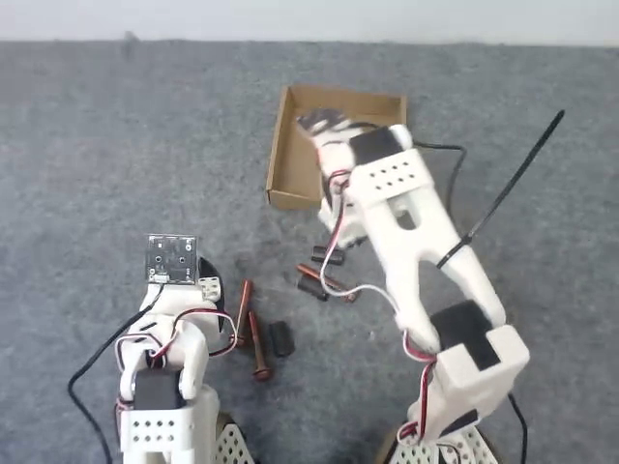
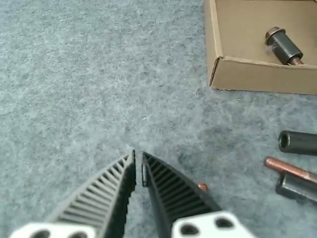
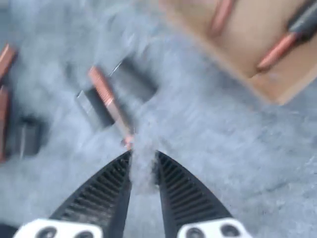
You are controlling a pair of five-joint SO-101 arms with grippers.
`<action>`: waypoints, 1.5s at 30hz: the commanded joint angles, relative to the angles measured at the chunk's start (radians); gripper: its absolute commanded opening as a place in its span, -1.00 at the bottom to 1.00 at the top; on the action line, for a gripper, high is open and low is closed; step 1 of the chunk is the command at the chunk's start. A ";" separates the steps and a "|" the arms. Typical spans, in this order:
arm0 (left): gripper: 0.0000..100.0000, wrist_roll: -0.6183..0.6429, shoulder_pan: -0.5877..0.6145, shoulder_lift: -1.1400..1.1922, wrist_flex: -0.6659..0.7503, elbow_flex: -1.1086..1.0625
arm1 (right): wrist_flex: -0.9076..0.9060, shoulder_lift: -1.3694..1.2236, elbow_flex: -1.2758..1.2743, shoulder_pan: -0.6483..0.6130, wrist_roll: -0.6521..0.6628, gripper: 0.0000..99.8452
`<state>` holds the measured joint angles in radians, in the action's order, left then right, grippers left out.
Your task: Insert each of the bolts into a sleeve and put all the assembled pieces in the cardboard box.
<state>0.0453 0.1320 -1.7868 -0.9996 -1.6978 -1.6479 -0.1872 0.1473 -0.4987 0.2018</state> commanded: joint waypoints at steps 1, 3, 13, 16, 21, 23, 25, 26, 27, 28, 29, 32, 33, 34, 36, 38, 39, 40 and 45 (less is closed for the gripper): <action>-0.96 -0.014 0.008 0.011 0.018 0.010 | -0.096 0.087 0.052 -0.054 0.075 -0.99; -0.96 -0.014 0.008 0.011 0.018 0.010 | -0.116 0.096 0.051 -0.067 0.089 -0.99; -0.96 -0.014 0.009 0.011 0.017 0.010 | 0.041 0.186 -0.256 -0.079 0.094 -0.98; -0.96 -0.014 0.009 0.011 0.017 0.010 | 0.173 0.232 -0.367 -0.076 0.089 -0.98; -0.96 -0.014 0.009 0.011 0.017 0.010 | 0.292 0.269 -0.428 -0.081 0.097 -0.98; -0.96 -0.014 0.008 0.011 0.017 0.010 | 0.312 0.269 -0.427 -0.081 0.100 -0.98; -0.96 -0.014 0.008 0.011 0.017 0.010 | 0.328 0.269 -0.427 -0.081 0.160 -0.98; -0.96 -0.014 0.008 0.011 0.017 0.010 | 0.335 0.269 -0.427 -0.081 0.209 -0.98; -0.96 -0.014 0.008 0.011 0.017 0.010 | 0.346 0.268 -0.431 -0.081 0.265 -0.98; -0.96 -0.014 0.008 0.011 0.017 0.010 | 0.357 0.268 -0.433 -0.079 0.316 -0.97; -0.96 -0.014 0.008 0.011 0.017 0.010 | 0.364 0.268 -0.433 -0.077 0.356 -0.94; -0.96 -0.015 0.006 0.011 0.018 0.010 | 0.397 0.265 -0.436 -0.076 0.407 -0.78; -0.96 -0.018 0.006 0.011 0.018 0.010 | 0.412 0.259 -0.439 -0.077 0.414 -0.74; -0.96 -0.018 0.006 0.011 0.018 0.010 | 0.429 0.251 -0.443 -0.079 0.419 -0.71; -0.96 -0.018 0.006 0.011 0.018 0.010 | 0.461 0.223 -0.443 -0.081 0.440 -0.70; -0.96 -0.018 0.006 0.011 0.018 0.010 | 0.492 0.183 -0.443 -0.081 0.465 -0.70; -0.96 -0.018 0.006 0.011 0.018 0.010 | 0.503 0.162 -0.443 -0.081 0.474 -0.70; -0.96 -0.018 0.006 0.011 0.018 0.010 | 0.513 0.140 -0.443 -0.081 0.483 -0.70; -0.96 -0.018 0.005 0.011 0.018 0.010 | 0.558 0.067 -0.439 -0.082 0.493 -0.70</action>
<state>0.0345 0.1320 -1.7868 -0.9996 -1.6978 -1.1170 -0.1181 -0.3038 -0.5677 0.6774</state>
